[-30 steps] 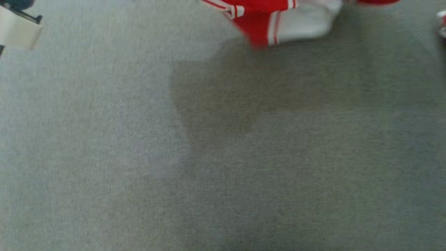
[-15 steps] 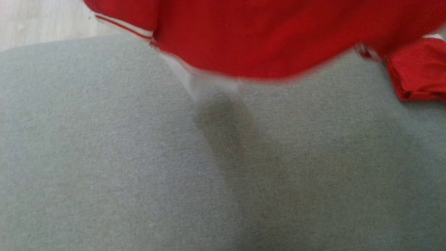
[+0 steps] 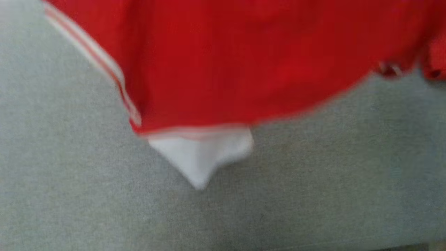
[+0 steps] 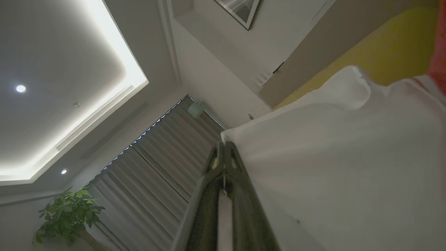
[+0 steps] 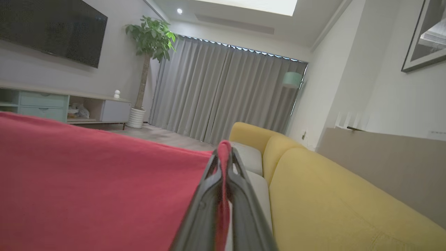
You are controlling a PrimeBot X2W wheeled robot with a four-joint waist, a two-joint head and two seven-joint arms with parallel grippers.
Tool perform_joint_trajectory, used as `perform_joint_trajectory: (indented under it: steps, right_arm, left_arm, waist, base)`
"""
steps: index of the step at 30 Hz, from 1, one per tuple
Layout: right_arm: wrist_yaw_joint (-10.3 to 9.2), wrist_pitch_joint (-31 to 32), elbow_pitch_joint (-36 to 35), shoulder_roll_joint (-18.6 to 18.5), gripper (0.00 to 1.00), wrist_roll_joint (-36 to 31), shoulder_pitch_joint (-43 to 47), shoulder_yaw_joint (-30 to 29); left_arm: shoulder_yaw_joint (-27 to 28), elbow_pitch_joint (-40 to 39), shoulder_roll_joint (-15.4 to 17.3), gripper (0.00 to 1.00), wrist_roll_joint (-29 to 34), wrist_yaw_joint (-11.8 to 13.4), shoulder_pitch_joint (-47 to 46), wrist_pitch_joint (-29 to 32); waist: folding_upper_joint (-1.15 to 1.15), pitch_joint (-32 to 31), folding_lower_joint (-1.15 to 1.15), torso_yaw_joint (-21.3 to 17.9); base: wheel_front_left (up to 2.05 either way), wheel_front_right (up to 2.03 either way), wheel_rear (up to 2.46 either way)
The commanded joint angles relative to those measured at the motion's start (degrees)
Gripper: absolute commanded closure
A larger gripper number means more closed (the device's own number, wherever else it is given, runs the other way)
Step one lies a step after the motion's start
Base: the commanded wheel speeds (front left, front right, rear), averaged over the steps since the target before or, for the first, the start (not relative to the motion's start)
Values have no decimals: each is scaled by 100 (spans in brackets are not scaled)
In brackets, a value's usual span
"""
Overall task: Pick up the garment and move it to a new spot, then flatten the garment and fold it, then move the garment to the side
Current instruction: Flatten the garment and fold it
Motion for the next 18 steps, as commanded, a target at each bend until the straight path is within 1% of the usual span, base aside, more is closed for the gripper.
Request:
perform_joint_trajectory:
  steps: [1,4,6,8,9,10,13,16,18]
  right_arm:
    - [-4,-95,118,74,100,-102,-271,-56]
    - [-4,-235,480,206,100,-338,-646,-223]
    - [-4,-299,632,250,100,-609,-885,-390]
    - [-4,-314,667,272,100,-741,-974,-469]
    - [-4,-323,598,284,100,-1025,-1109,-704]
    - [-4,-324,524,275,100,-1177,-1111,-802]
    - [-4,-326,329,271,100,-1475,-910,-1013]
    - [-4,-327,297,245,100,-1602,-534,-1019]
    - [-4,-327,328,236,100,-1631,-252,-1005]
  left_arm:
    - [223,179,123,100,163,24,-602,-23]
    - [189,581,-59,100,460,130,-1106,-246]
    - [181,790,-172,100,638,230,-1415,-465]
    - [181,882,-227,100,698,272,-1542,-582]
    - [168,1019,-330,100,751,295,-1718,-768]
    - [155,1049,-377,100,759,301,-1753,-842]
    - [92,1013,-474,100,681,272,-1619,-1002]
    - [-16,877,-477,100,592,253,-1222,-1099]
    - [-72,718,-449,100,529,312,-858,-1139]
  waist:
    - [0,589,-2,78]
    - [0,871,-2,147]
    - [0,997,-2,201]
    - [0,1046,-2,231]
    - [0,1143,-2,297]
    - [0,1184,-2,339]
    - [0,1308,-2,464]
    - [0,1420,-2,567]
    - [0,1475,-2,625]
  base:
    - [0,0,0]
    - [0,0,0]
    - [0,0,0]
    - [0,0,0]
    - [0,0,0]
    - [0,0,0]
    - [0,0,0]
    - [0,0,0]
    - [0,0,0]
